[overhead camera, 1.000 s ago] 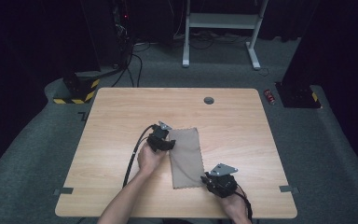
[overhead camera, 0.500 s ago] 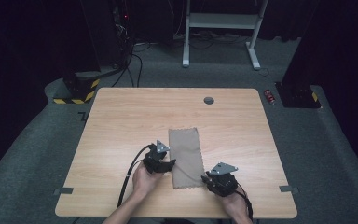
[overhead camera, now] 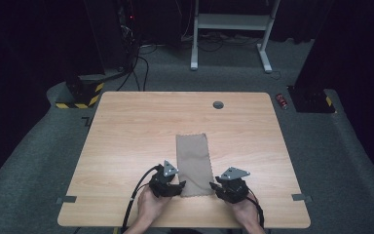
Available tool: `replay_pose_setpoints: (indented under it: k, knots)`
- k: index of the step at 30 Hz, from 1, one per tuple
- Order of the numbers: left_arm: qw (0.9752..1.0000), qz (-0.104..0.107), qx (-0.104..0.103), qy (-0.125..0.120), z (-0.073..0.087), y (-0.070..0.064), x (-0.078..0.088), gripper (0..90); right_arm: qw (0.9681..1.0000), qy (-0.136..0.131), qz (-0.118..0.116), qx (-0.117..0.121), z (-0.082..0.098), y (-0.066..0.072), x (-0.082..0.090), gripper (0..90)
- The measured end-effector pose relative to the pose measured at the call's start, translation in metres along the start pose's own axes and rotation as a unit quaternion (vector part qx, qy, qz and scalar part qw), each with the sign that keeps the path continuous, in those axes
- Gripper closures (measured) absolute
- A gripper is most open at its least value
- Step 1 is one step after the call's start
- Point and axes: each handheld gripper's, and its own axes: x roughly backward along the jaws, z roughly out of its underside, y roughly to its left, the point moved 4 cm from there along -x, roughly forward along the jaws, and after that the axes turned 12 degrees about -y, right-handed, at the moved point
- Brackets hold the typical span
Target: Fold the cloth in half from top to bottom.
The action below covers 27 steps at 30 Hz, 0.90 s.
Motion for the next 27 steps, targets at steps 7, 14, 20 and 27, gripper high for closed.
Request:
replay_pose_setpoints:
  k: [7,14,20,27]
  knots:
    - [1.0000,-0.005,-0.004,-0.004,0.007,-0.007,0.005,45.1,0.9999,0.013,0.005,-0.005,0.011,-0.002,0.002,64.1]
    - [0.9998,0.011,-0.016,-0.003,0.007,-0.015,0.008,61.9,0.9997,0.020,-0.006,0.009,0.010,0.000,0.003,77.6]
    - [0.9994,0.028,-0.019,-0.007,0.009,-0.020,0.010,75.6,0.9996,0.021,-0.017,0.004,0.010,0.002,0.003,85.5]
    - [0.9990,0.040,-0.018,-0.006,0.009,-0.022,0.011,86.1,0.9996,0.023,-0.019,0.002,0.010,0.004,0.003,88.5]
